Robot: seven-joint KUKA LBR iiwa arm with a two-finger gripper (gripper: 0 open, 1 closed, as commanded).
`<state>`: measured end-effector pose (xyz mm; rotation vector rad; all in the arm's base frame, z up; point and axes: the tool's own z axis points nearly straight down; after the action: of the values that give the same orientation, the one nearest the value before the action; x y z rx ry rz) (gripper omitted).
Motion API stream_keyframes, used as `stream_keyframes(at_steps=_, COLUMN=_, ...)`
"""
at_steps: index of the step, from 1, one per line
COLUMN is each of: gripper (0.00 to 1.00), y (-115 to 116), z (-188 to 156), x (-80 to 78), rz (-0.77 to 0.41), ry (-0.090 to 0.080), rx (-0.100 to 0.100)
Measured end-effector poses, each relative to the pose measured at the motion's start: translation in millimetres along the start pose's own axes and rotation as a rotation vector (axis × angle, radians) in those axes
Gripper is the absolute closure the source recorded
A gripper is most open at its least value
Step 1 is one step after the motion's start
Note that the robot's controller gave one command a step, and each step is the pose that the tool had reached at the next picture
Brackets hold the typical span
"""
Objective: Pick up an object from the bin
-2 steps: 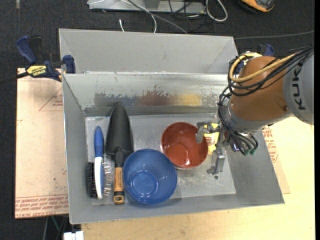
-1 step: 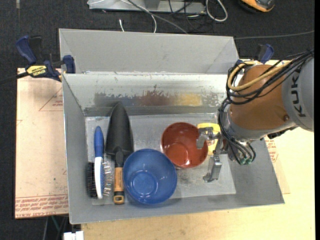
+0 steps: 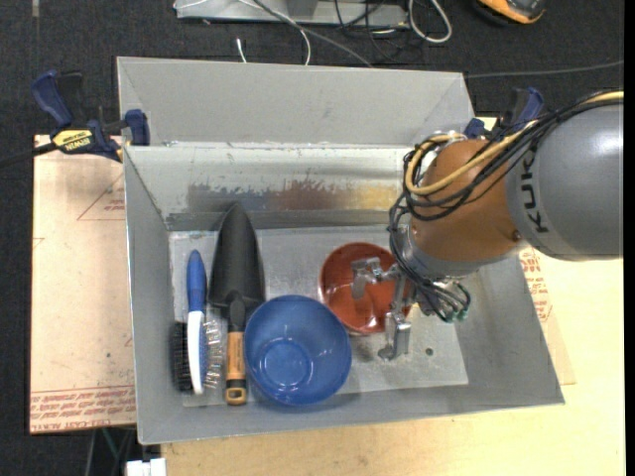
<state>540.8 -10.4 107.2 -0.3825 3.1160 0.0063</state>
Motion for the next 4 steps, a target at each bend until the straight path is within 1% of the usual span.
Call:
stream_keyframes(at_steps=1, gripper=0.0, y=-4.2, z=-17.6, x=3.5, rz=0.232, ry=-0.002, rx=0.003)
stream_keyframes(at_steps=2, gripper=0.0, y=2.8, z=37.2, x=-7.6, rz=0.076, ry=0.006, rx=-0.003)
stream_keyframes(at_steps=3, gripper=1.0, y=-1.8, z=-0.4, x=-8.9, rz=0.232, ry=-0.01, rx=0.003)
stream_keyframes(at_steps=4, gripper=1.0, y=-1.8, z=-0.4, x=-8.9, rz=0.232, ry=-0.01, rx=0.003)
